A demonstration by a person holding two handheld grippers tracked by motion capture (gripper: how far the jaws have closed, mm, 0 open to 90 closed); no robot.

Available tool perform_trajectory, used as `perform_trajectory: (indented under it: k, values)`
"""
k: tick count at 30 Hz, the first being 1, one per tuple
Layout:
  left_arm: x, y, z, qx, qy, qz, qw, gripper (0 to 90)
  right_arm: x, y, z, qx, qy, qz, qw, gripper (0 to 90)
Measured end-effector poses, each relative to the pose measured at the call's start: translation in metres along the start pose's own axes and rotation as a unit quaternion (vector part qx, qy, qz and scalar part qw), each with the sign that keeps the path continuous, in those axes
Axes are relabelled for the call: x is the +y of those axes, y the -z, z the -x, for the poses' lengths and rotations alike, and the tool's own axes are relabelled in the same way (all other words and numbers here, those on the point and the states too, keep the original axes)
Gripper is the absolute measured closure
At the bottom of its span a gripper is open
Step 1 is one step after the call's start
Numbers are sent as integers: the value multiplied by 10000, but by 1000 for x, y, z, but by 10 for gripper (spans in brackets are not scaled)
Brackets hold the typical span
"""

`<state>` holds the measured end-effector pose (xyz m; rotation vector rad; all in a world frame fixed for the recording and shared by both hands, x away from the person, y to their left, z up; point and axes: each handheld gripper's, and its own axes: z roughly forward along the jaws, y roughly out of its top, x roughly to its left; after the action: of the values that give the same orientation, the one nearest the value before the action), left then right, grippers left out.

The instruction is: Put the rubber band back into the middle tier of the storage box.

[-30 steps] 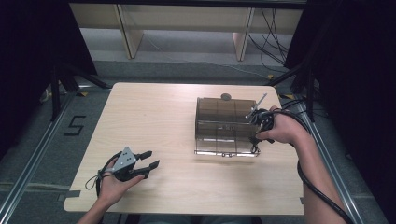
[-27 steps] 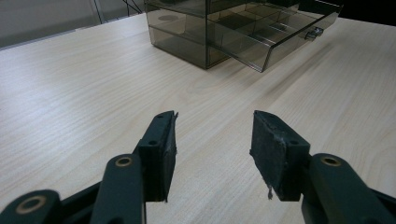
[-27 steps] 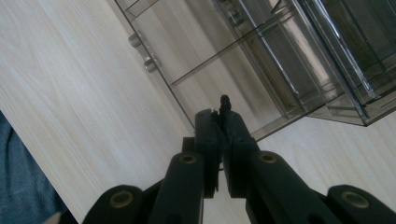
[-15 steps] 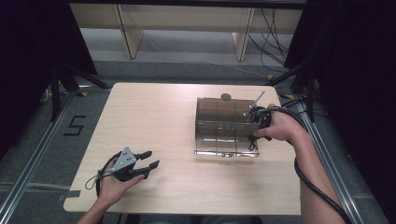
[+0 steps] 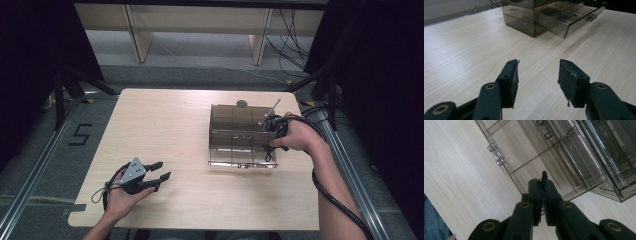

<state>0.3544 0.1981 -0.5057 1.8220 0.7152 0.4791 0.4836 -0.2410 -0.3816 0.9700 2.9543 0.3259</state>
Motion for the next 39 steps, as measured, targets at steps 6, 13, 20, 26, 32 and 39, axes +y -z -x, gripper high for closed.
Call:
perform_trajectory:
  k: [6, 13, 20, 26, 32, 39]
  values:
    - [0, 0, 0, -15, -22, -4, 10000, 496, 1, -4, 2, -73, 54, -110, 9999, 868]
    - [0, 0, 0, -8, -31, -9, 10000, 496, 1, -11, 3, 25, -48, -150, 9999, 868]
    - [1, 0, 0, -9, -31, -8, 10000, 494, -1, -18, 6, -52, -69, -272, 9996, 867]
    - [1, 0, -1, -1, -12, -6, 10000, 494, -1, -24, 8, -65, -80, -287, 9995, 867]
    - [1, 0, -1, -1, -12, 0, 10000, 494, -2, -27, 9, 40, -141, -277, 9995, 866]
    - [1, 0, -1, 12, -9, 0, 10000, 494, -1, -31, 12, 120, -32, -209, 9997, 862]
